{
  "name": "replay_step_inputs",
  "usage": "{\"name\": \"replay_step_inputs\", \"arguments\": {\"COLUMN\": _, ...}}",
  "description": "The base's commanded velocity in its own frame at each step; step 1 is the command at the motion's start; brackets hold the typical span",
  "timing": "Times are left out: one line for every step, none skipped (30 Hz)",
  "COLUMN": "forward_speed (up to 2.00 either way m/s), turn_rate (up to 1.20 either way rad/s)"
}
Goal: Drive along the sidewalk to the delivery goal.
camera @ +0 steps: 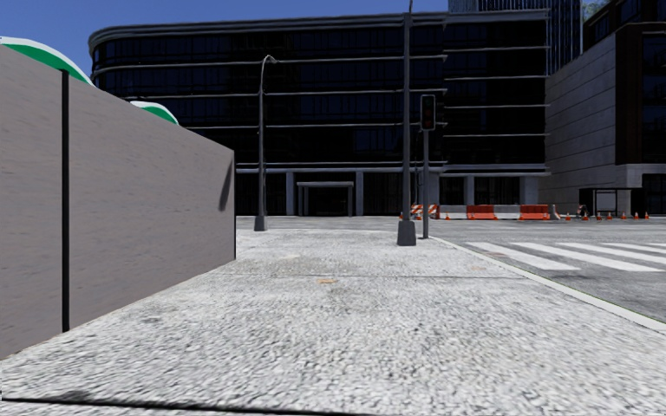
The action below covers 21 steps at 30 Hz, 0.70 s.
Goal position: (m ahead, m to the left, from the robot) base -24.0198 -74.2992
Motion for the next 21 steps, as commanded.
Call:
{"name": "replay_step_inputs", "arguments": {"forward_speed": 1.52, "turn_rate": 0.0}}
{"name": "replay_step_inputs", "arguments": {"forward_speed": 1.52, "turn_rate": 0.0}}
{"name": "replay_step_inputs", "arguments": {"forward_speed": 1.52, "turn_rate": 0.0}}
{"name": "replay_step_inputs", "arguments": {"forward_speed": 1.52, "turn_rate": 0.0}}
{"name": "replay_step_inputs", "arguments": {"forward_speed": 1.52, "turn_rate": 0.0}}
{"name": "replay_step_inputs", "arguments": {"forward_speed": 1.52, "turn_rate": 0.0}}
{"name": "replay_step_inputs", "arguments": {"forward_speed": 1.52, "turn_rate": 0.0}}
{"name": "replay_step_inputs", "arguments": {"forward_speed": 1.51, "turn_rate": 0.0}}
{"name": "replay_step_inputs", "arguments": {"forward_speed": 1.51, "turn_rate": 0.0}}
{"name": "replay_step_inputs", "arguments": {"forward_speed": 1.51, "turn_rate": 0.0}}
{"name": "replay_step_inputs", "arguments": {"forward_speed": 1.51, "turn_rate": 0.0}}
{"name": "replay_step_inputs", "arguments": {"forward_speed": 1.51, "turn_rate": 0.0}}
{"name": "replay_step_inputs", "arguments": {"forward_speed": 1.51, "turn_rate": 0.0}}
{"name": "replay_step_inputs", "arguments": {"forward_speed": 1.51, "turn_rate": 0.0}}
{"name": "replay_step_inputs", "arguments": {"forward_speed": 1.51, "turn_rate": 0.0}}
{"name": "replay_step_inputs", "arguments": {"forward_speed": 1.51, "turn_rate": 0.0}}
{"name": "replay_step_inputs", "arguments": {"forward_speed": 1.51, "turn_rate": 0.0}}
{"name": "replay_step_inputs", "arguments": {"forward_speed": 1.51, "turn_rate": 0.0}}
{"name": "replay_step_inputs", "arguments": {"forward_speed": 1.51, "turn_rate": 0.0}}
{"name": "replay_step_inputs", "arguments": {"forward_speed": 1.51, "turn_rate": 0.0}}
{"name": "replay_step_inputs", "arguments": {"forward_speed": 1.51, "turn_rate": 0.0}}
